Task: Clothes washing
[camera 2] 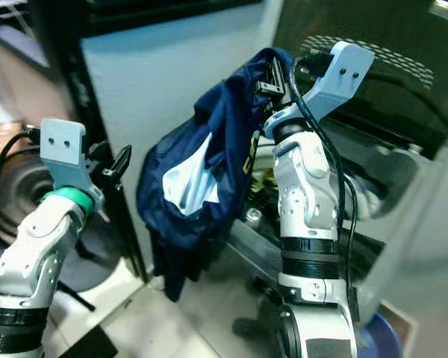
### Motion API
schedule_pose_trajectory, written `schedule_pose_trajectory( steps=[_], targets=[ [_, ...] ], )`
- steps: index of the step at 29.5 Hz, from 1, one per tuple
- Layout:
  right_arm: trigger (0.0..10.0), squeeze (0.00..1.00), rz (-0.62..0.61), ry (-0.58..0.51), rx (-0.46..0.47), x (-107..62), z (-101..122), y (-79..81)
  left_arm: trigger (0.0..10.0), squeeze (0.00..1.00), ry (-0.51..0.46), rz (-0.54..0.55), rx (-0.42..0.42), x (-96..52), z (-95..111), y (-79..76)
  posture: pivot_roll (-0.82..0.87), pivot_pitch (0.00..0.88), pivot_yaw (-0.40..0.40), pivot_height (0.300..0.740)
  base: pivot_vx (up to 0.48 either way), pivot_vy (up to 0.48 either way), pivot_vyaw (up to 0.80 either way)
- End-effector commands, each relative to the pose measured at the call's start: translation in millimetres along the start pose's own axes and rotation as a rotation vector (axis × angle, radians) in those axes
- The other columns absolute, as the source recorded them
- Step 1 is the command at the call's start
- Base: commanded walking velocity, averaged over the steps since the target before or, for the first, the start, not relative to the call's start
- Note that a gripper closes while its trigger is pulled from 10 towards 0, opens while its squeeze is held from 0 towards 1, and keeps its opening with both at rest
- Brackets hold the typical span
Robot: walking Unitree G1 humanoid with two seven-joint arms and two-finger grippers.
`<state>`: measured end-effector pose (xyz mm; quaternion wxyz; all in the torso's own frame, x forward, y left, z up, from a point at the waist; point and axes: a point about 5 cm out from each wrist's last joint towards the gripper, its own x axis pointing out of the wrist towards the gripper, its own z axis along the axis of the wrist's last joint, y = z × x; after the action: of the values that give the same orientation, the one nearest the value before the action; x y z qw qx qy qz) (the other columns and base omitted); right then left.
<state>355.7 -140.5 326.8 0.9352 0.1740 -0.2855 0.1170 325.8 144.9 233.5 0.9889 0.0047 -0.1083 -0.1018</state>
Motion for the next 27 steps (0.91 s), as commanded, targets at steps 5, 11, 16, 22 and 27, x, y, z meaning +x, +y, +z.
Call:
schedule_pose_trajectory(
  steps=[5,11,16,22,27],
  targets=[
    [10.0,0.00,0.006,-0.020,-0.012,2.6,4.9,3.7,10.0,0.00,-0.016,0.004,-0.002,-3.1,4.7,1.7,0.14,0.011,0.036,0.740,0.000,0.000,-0.80],
    [10.0,0.00,0.010,-0.020,-0.010,2.1,5.6,6.2,10.0,0.00,-0.035,0.002,-0.009,-3.2,8.6,1.9,0.14,0.014,0.039,0.740,0.000,0.000,-0.80],
    [10.0,0.00,0.012,-0.021,-0.011,1.7,6.1,7.5,10.0,0.00,-0.040,-0.002,-0.018,-2.8,10.2,1.6,0.14,0.016,0.041,0.740,0.000,0.000,-0.80],
    [10.0,0.00,0.007,-0.020,-0.014,1.0,6.0,6.5,10.0,0.00,-0.039,-0.003,-0.020,-3.3,10.1,1.4,0.14,0.020,0.042,0.740,0.000,0.000,-0.80],
    [10.0,0.00,0.003,-0.019,-0.013,0.7,6.0,5.8,10.0,0.00,-0.042,-0.002,-0.021,-3.4,10.9,1.6,0.14,0.022,0.042,0.740,0.000,0.000,-0.80]
  ],
)
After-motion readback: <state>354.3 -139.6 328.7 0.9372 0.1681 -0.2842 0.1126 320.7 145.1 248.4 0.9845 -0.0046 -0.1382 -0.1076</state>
